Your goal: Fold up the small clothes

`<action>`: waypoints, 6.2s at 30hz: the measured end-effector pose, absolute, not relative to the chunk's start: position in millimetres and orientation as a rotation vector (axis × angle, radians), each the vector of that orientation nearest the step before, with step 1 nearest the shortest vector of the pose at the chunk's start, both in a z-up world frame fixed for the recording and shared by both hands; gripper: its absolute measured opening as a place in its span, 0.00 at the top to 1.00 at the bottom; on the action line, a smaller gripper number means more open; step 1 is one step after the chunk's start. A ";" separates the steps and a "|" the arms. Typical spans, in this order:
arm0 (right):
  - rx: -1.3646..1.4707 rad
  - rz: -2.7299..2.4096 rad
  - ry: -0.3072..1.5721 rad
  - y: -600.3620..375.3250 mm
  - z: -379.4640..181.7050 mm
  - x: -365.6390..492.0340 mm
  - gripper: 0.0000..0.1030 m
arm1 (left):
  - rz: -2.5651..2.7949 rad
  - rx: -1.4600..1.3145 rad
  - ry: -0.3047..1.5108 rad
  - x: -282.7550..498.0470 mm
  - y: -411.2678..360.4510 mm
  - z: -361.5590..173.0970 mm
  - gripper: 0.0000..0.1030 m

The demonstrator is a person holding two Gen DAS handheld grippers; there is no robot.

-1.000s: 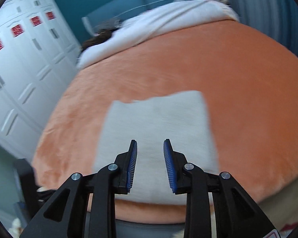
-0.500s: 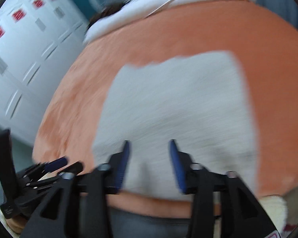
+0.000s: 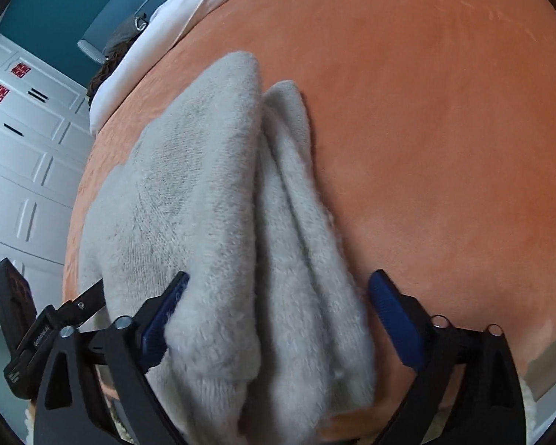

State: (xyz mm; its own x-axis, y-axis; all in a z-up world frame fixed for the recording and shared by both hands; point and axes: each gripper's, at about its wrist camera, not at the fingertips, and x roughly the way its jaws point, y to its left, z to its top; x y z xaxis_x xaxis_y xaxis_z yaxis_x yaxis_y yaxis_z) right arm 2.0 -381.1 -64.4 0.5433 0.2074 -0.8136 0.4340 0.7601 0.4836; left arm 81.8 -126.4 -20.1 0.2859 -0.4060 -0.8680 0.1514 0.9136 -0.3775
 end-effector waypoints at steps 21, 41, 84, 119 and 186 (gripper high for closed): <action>0.675 -0.111 0.731 -337.9 80.4 -52.7 0.65 | -0.740 -0.240 1.045 28.5 -143.1 124.0 0.56; 0.315 0.096 0.049 -244.8 361.0 -129.7 0.64 | -0.916 -0.261 0.286 -31.3 -13.8 385.4 0.54; 0.530 0.127 0.747 -210.0 114.1 96.6 0.70 | -0.586 -0.565 0.959 149.1 75.4 99.5 0.58; 0.681 -0.019 0.940 -274.0 -8.0 82.2 0.52 | -0.460 -0.528 1.060 145.1 58.7 13.4 0.48; 0.022 0.462 0.958 110.7 87.8 152.9 0.92 | -0.088 -0.510 1.002 8.8 207.0 27.4 0.45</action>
State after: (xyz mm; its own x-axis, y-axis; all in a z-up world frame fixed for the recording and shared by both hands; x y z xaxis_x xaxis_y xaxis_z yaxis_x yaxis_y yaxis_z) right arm 152.9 110.7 87.8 0.4861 0.3894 -0.7823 -0.3700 0.9027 0.2195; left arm 8.8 207.0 27.4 0.5457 -0.2997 -0.7826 -0.1589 0.8799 -0.4478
